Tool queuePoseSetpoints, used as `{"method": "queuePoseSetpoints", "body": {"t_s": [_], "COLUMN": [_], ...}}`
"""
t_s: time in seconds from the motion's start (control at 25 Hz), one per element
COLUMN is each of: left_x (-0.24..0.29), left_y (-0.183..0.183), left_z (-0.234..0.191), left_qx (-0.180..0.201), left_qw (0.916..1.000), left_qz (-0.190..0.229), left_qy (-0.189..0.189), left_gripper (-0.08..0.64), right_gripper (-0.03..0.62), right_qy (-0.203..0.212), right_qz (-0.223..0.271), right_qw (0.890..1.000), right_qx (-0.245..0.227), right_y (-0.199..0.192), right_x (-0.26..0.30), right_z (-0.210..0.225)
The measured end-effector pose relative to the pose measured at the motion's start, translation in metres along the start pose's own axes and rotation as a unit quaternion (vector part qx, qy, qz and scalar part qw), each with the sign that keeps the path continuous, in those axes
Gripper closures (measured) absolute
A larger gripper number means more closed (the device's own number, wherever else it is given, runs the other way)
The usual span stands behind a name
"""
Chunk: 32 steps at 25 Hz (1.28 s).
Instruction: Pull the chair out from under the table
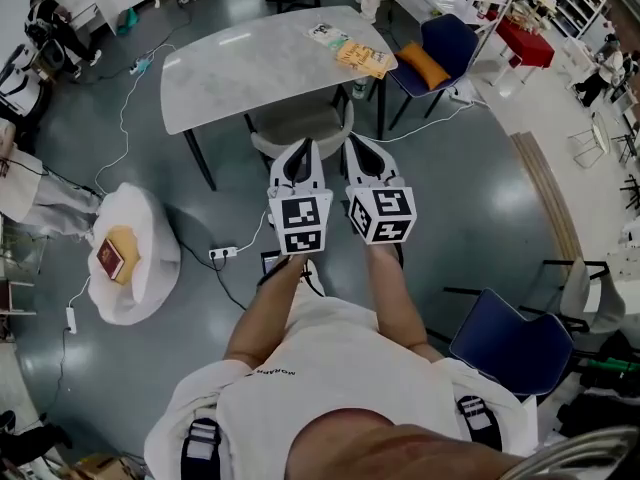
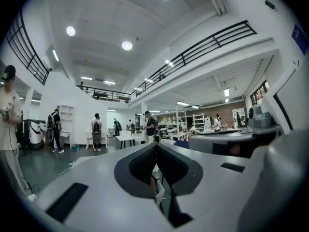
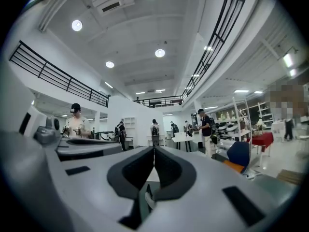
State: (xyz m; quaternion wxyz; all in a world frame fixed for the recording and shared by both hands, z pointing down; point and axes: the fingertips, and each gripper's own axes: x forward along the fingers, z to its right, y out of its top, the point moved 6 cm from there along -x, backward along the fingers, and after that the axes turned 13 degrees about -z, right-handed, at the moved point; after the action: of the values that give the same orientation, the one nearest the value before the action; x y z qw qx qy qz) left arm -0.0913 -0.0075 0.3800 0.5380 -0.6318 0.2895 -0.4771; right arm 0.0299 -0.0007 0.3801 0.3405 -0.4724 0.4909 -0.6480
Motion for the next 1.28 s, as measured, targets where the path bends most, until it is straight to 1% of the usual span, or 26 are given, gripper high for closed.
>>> {"method": "queuePoseSetpoints", "body": {"t_s": [0.12, 0.28, 0.44, 0.52, 0.64, 0.8, 0.92, 1.04, 1.16, 1.28], "left_x": [0.030, 0.064, 0.091, 0.105, 0.123, 0.144, 0.159, 0.174, 0.187, 0.194], "left_y": [0.012, 0.022, 0.025, 0.025, 0.021, 0.017, 0.014, 0.007, -0.004, -0.019], "left_z": [-0.016, -0.037, -0.044, -0.047, -0.042, -0.039, -0.035, -0.033, -0.030, -0.027], "left_qx": [0.001, 0.005, 0.002, 0.000, 0.003, 0.018, 0.018, 0.030, 0.041, 0.054], "left_qw": [1.0000, 1.0000, 0.9999, 0.9998, 0.9995, 0.9985, 0.9980, 0.9967, 0.9946, 0.9918], "left_qz": [0.002, 0.001, -0.011, -0.019, -0.030, -0.046, -0.053, -0.067, -0.090, -0.113], "left_qy": [0.002, 0.002, 0.003, 0.001, -0.002, 0.022, 0.029, 0.035, 0.032, 0.024], "left_gripper": [0.555, 0.555, 0.555, 0.555, 0.555, 0.555, 0.555, 0.555, 0.555, 0.554], "right_gripper": [0.578, 0.578, 0.578, 0.578, 0.578, 0.578, 0.578, 0.578, 0.578, 0.578], "right_qy": [-0.003, 0.010, 0.010, 0.018, 0.040, 0.063, 0.076, 0.087, 0.098, 0.110], "right_qz": [0.004, -0.009, -0.023, -0.029, -0.041, -0.050, -0.067, -0.080, -0.096, -0.119], "right_qw": [1.000, 1.000, 1.000, 0.999, 0.998, 0.997, 0.994, 0.992, 0.989, 0.983], "right_qx": [0.006, 0.015, 0.010, 0.005, -0.007, -0.018, -0.031, -0.044, -0.057, -0.081], "right_y": [0.014, 0.026, 0.030, 0.030, 0.027, 0.022, 0.013, 0.003, -0.007, -0.019], "right_x": [0.035, 0.081, 0.102, 0.113, 0.130, 0.146, 0.158, 0.172, 0.184, 0.191], "right_z": [0.012, 0.022, 0.034, 0.039, 0.049, 0.067, 0.082, 0.091, 0.096, 0.097]}}
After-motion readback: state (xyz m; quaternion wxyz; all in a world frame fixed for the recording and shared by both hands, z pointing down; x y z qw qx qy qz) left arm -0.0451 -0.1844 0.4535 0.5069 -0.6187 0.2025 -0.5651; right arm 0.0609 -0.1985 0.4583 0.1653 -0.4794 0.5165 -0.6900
